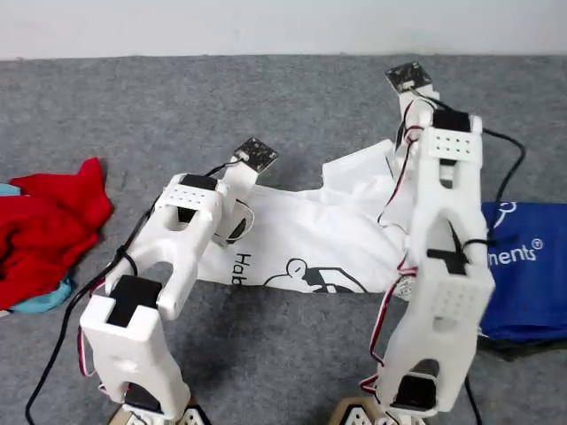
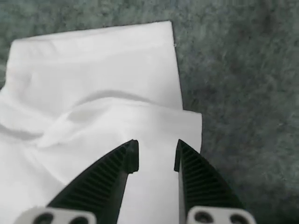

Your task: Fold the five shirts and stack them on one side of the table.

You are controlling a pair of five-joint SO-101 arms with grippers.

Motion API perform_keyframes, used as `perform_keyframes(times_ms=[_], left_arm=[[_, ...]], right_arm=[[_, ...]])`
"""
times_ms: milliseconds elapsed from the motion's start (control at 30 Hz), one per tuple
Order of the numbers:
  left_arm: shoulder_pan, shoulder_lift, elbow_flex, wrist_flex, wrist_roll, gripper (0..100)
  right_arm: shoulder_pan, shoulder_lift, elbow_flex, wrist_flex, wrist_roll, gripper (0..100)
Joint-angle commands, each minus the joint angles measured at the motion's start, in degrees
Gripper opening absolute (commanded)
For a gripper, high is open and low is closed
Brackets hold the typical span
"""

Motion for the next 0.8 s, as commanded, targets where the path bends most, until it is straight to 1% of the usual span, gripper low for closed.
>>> perform_keyframes(times_ms=[0,267,367,467,633,767], left_arm=[[-0.26,0.18,-1.45,-0.97,1.05,1],[0.0,0.88,-1.54,-0.88,1.05,1],[0.0,0.88,-1.54,-0.88,1.05,1],[0.0,0.88,-1.54,-0.88,1.05,1],[0.0,0.88,-1.45,-0.88,1.05,1],[0.0,0.88,-1.45,-0.97,1.05,1]], right_arm=[[0.84,5.49,-10.73,3.03,-0.7,14.3],[4.44,16.92,-26.81,7.69,-0.53,14.1],[4.88,19.74,-30.42,8.84,-0.44,14.0],[2.15,20.53,-34.37,13.67,-0.44,14.0],[-3.65,21.14,-45.8,23.34,-0.62,14.0],[-9.19,22.02,-48.62,26.07,-0.62,13.9]])
